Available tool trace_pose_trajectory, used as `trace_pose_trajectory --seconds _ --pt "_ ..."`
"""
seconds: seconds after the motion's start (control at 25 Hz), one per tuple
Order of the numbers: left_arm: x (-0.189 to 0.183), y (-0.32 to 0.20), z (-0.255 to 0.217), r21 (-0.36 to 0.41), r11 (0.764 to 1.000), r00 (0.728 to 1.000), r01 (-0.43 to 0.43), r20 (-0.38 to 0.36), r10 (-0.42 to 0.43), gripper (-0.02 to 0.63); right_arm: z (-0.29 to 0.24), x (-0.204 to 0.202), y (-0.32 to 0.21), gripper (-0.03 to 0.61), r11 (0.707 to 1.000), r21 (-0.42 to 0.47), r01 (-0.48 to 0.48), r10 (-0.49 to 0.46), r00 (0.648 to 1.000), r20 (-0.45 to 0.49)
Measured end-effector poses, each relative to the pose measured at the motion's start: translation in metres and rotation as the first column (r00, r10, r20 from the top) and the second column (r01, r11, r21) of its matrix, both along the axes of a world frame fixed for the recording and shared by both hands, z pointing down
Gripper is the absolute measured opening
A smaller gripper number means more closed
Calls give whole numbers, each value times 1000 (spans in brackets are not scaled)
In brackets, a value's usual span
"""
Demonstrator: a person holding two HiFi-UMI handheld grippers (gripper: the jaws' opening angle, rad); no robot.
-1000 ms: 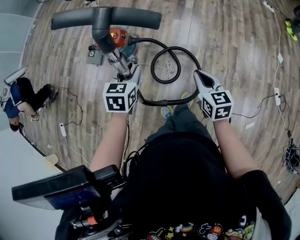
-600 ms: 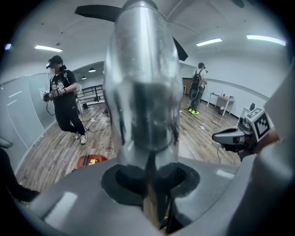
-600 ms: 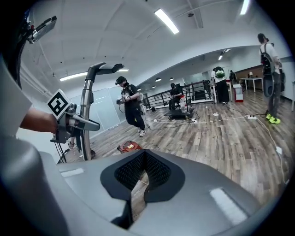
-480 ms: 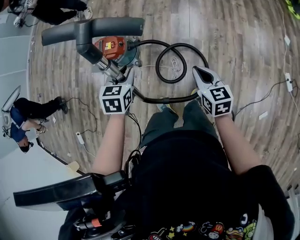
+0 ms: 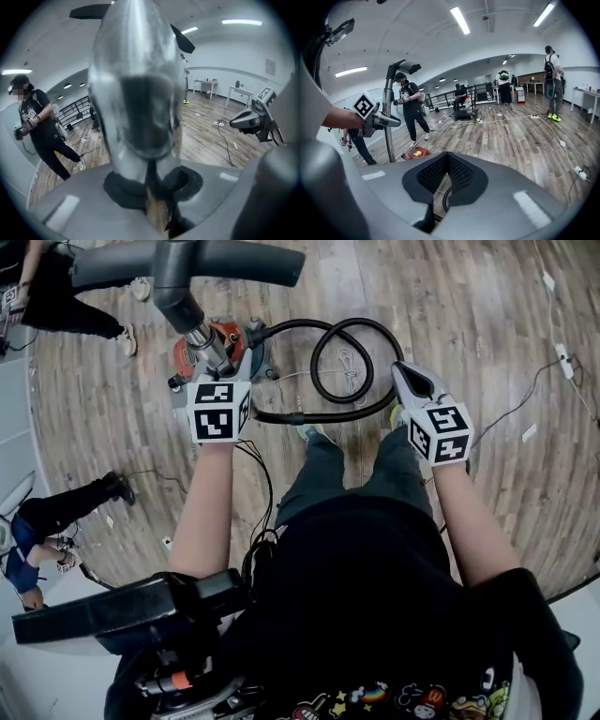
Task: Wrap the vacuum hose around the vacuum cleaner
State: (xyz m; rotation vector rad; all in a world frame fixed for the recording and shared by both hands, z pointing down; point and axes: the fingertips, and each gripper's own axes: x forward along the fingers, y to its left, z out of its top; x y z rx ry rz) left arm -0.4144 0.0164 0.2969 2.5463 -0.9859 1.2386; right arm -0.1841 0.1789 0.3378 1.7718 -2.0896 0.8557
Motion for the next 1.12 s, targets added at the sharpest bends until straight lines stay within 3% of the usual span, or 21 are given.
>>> trace_pose_trajectory --seconds 0.2,0.48,0.8,0.96,1.12 --pt "-14 -9 34 -42 990 990 -136 40 137 100 8 -40 -12 26 997 -23 -80 80 997 -5" --pt "35 -4 144 -98 954 948 -283 121 294 100 80 -55 -12 25 990 -96 -101 104 994 31" --pt "105 -44 328 -129 912 885 -389 221 409 100 223 -30 -17 25 979 -119 -164 172 983 66" --pt "151 -65 425 -115 902 880 -417 197 432 97 312 -6 -29 26 971 -113 -213 220 974 55" --pt "207 -101 505 -92 902 892 -421 141 430 91 399 13 -44 26 968 -102 -227 231 972 30"
